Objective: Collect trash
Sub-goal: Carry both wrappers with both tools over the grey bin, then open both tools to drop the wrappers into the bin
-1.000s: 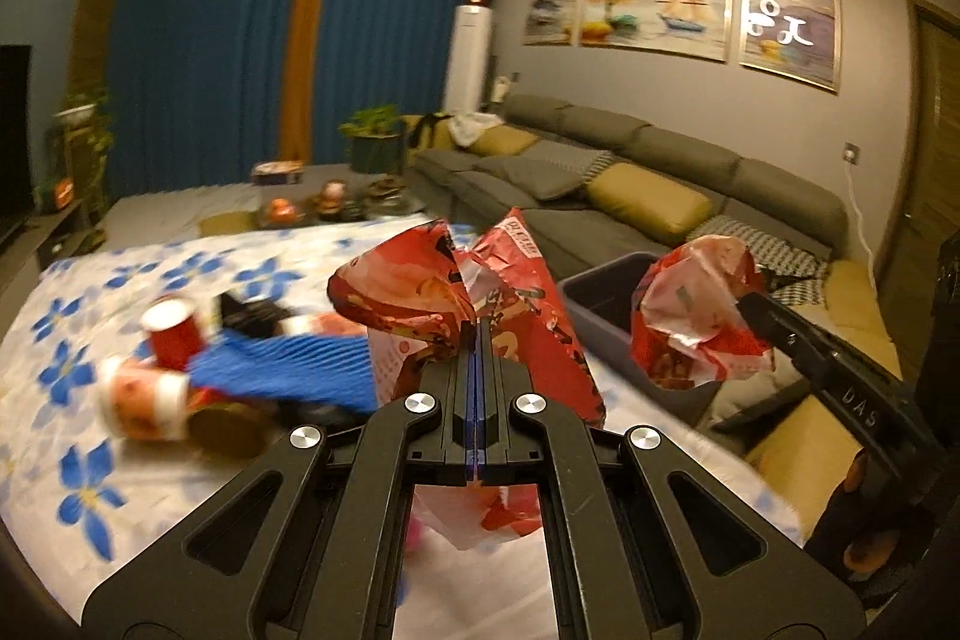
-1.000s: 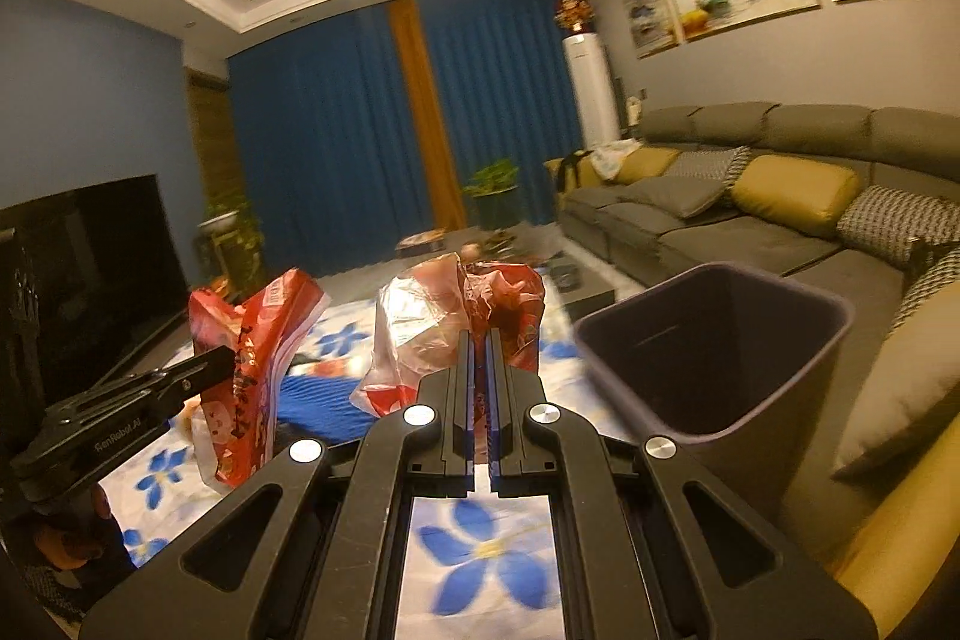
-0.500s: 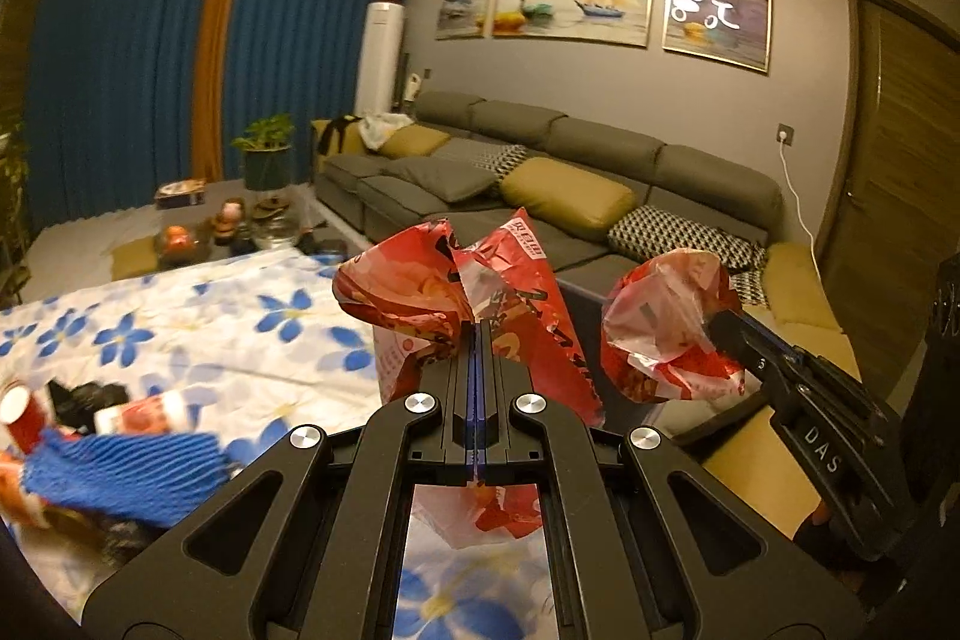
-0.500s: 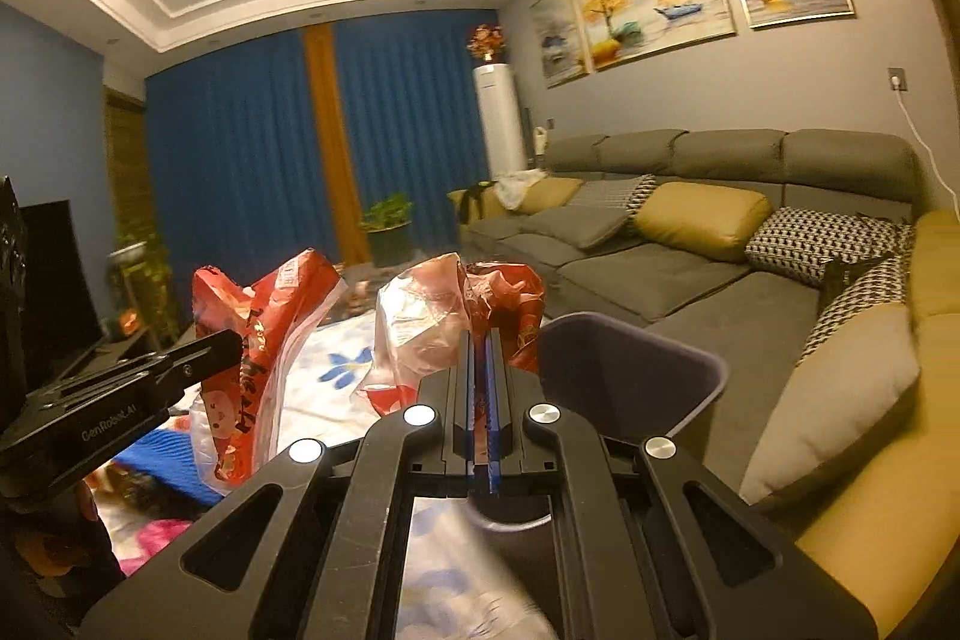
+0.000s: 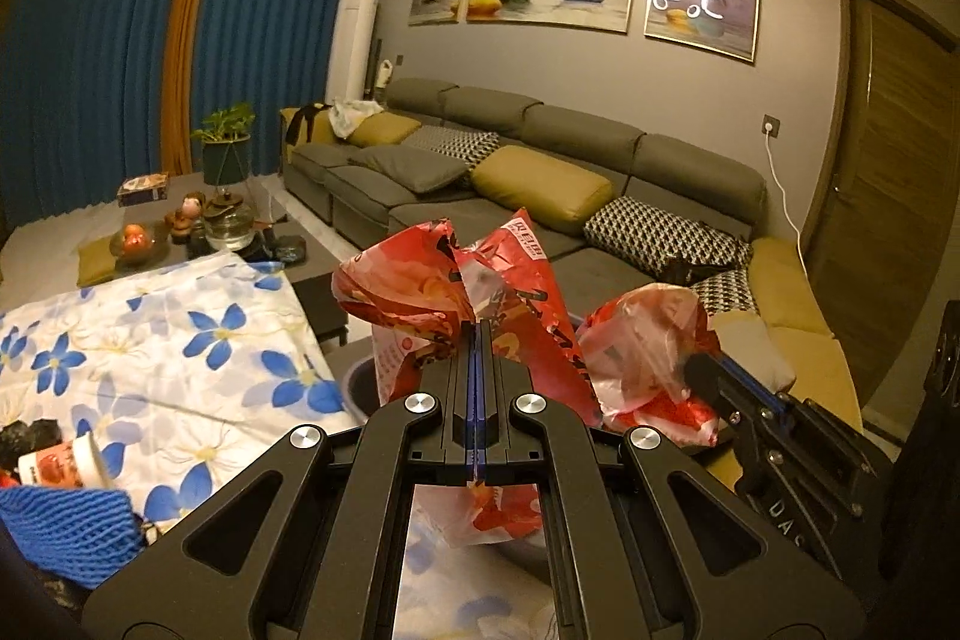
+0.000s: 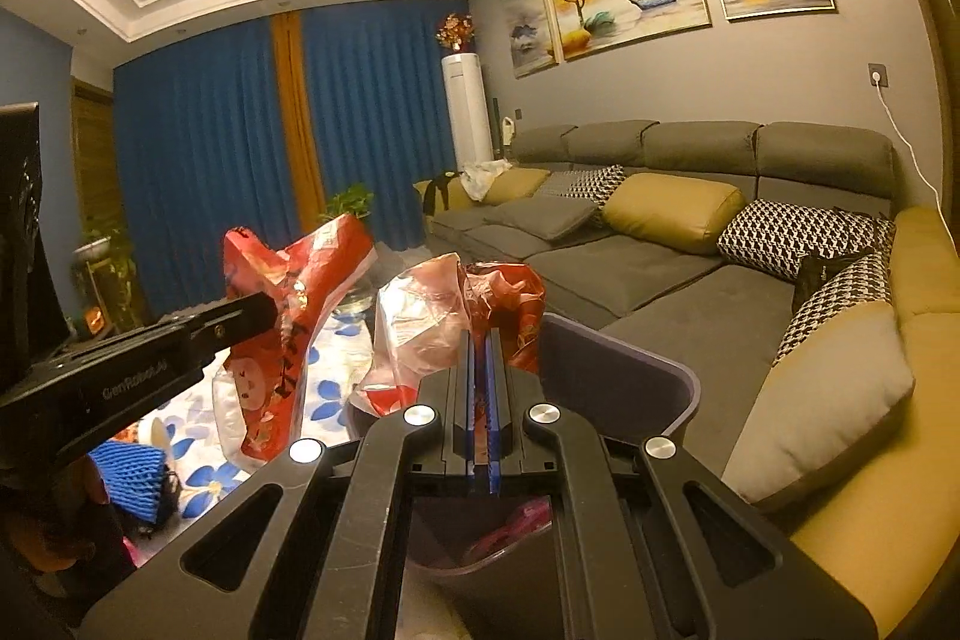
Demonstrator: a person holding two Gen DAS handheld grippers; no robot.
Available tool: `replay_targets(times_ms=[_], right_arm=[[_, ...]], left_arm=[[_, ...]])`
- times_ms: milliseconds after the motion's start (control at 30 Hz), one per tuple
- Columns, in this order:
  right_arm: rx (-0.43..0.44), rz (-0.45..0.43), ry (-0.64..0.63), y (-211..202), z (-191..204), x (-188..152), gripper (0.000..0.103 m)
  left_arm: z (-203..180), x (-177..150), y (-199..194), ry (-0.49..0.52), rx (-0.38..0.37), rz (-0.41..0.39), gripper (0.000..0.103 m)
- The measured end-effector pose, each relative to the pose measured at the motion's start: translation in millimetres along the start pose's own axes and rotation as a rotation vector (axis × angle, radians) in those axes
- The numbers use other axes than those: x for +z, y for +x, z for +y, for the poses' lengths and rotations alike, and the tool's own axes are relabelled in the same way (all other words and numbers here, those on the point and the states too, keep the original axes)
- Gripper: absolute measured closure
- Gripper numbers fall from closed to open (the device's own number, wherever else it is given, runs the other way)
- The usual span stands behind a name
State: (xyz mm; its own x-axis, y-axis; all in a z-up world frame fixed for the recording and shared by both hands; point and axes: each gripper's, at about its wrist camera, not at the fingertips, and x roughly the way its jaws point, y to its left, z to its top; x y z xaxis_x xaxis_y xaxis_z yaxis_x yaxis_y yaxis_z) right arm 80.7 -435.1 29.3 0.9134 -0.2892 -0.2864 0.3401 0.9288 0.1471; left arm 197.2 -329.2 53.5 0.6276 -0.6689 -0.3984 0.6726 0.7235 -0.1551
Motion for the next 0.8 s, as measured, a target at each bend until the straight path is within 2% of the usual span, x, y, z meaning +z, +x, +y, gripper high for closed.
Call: replay_targets(times_ms=[433, 800], right_arm=[[-0.023, 0.019, 0.034, 18.2, -9.6, 1.4, 0.099], [-0.038, 0.030, 0.039, 28.4, -8.0, 1.8, 0.099]], left_arm=[[-7.1, 0.8, 42.4, -0.008, -0.031, 0.039, 0.103], [-0.6, -3.8, 63.7, -0.047, -0.062, 0.066, 0.103]])
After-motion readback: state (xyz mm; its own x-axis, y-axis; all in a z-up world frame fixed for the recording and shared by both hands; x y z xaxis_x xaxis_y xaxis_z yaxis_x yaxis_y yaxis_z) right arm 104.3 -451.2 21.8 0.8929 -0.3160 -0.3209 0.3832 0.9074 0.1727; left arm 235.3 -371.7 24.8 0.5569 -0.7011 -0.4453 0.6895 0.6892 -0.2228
